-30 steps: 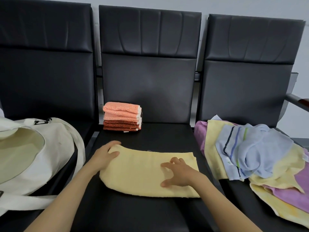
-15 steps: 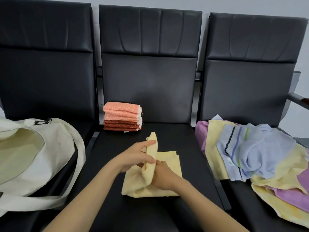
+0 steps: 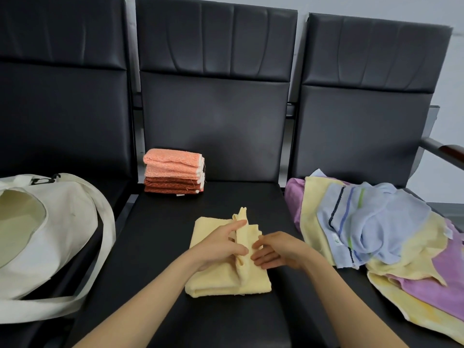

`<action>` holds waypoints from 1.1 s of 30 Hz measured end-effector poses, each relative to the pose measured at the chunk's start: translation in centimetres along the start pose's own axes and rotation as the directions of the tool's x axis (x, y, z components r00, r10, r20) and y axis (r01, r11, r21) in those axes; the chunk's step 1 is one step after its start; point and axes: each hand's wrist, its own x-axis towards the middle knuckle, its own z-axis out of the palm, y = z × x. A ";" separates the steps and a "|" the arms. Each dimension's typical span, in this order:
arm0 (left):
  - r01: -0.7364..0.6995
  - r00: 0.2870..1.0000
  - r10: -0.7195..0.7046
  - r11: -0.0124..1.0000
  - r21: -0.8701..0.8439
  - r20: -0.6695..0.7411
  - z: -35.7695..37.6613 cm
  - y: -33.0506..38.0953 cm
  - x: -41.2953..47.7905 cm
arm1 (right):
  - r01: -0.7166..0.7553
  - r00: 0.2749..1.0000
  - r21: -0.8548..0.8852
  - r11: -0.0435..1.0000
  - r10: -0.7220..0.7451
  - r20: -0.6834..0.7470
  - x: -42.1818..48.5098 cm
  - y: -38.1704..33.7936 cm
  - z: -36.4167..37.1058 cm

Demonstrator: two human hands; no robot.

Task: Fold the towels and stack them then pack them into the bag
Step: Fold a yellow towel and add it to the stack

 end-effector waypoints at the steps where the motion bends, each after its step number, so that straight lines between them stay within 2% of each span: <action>1: 0.003 0.999 0.000 0.998 -0.057 0.042 0.3 -0.2 0.0 | -0.001 1.000 -0.004 1.000 0.001 -0.010 0.1 0.0 0.0; 3: 0.001 0.995 0.010 0.993 -0.118 0.096 0.5 -0.4 -0.1 | 0.003 0.999 -0.023 1.000 -0.004 -0.038 0.4 0.3 -0.1; 6: -0.002 0.999 0.005 0.999 -0.051 0.050 -0.1 0.0 -0.5 | 0.000 0.999 -0.048 0.999 -0.003 -0.053 0.7 0.5 -0.3; 10: -0.041 0.974 0.078 0.985 0.170 -0.214 -1.7 0.0 -0.8 | 0.057 0.996 -0.204 0.977 -0.069 -0.052 0.5 0.5 0.1; 13: -0.010 0.913 0.192 0.893 0.450 -0.361 -3.0 -1.2 -0.6 | 0.066 0.997 -0.123 0.990 -0.071 -0.037 0.3 0.2 0.0; 16: 0.024 0.933 0.224 0.742 0.670 -0.281 -3.4 -2.9 -0.4 | 0.035 0.998 -0.219 0.975 -0.045 -0.041 0.0 0.1 0.2; 19: 0.053 0.986 0.102 0.574 0.817 -0.136 -2.6 -4.8 -0.3 | -0.007 0.996 -0.366 0.930 -0.026 -0.085 -0.5 0.0 0.7; 20: 0.051 0.989 0.092 0.536 0.843 -0.118 -2.4 -5.4 -0.2 | 0.000 0.989 -0.451 0.893 -0.067 -0.132 -0.7 -0.1 0.9; 22: 0.052 0.988 0.099 0.500 0.864 -0.117 -2.2 -6.2 0.0 | 0.070 0.913 -0.669 0.740 -0.319 -0.256 -0.7 0.0 1.2; 24: 0.058 0.986 0.107 0.492 0.869 -0.126 -2.2 -6.7 0.2 | 0.241 0.780 -0.758 0.607 -0.586 -0.221 -0.5 0.2 2.1; 25: 0.060 0.986 0.107 0.490 0.870 -0.129 -2.1 -6.8 0.3 | 0.312 0.743 -0.778 0.545 -0.651 -0.157 -0.3 0.4 2.8; 26: 0.061 0.985 0.111 0.486 0.872 -0.130 -2.1 -6.9 0.2 | 0.342 0.737 -0.807 0.481 -0.670 -0.087 0.0 0.7 3.6; 28: 0.063 0.983 0.119 0.488 0.871 -0.138 -2.0 -7.0 0.2 | 0.288 0.809 -0.865 0.410 -0.587 -0.009 0.9 1.7 5.0; 30: 0.071 0.982 0.116 0.498 0.864 -0.148 -2.0 -7.0 0.0 | 0.202 0.881 -0.892 0.404 -0.474 -0.015 1.6 2.6 5.8; 33: 0.076 0.979 0.121 0.525 0.848 -0.162 -2.4 -7.1 -0.1 | 0.182 0.892 -0.891 0.415 -0.451 -0.028 2.0 3.3 6.0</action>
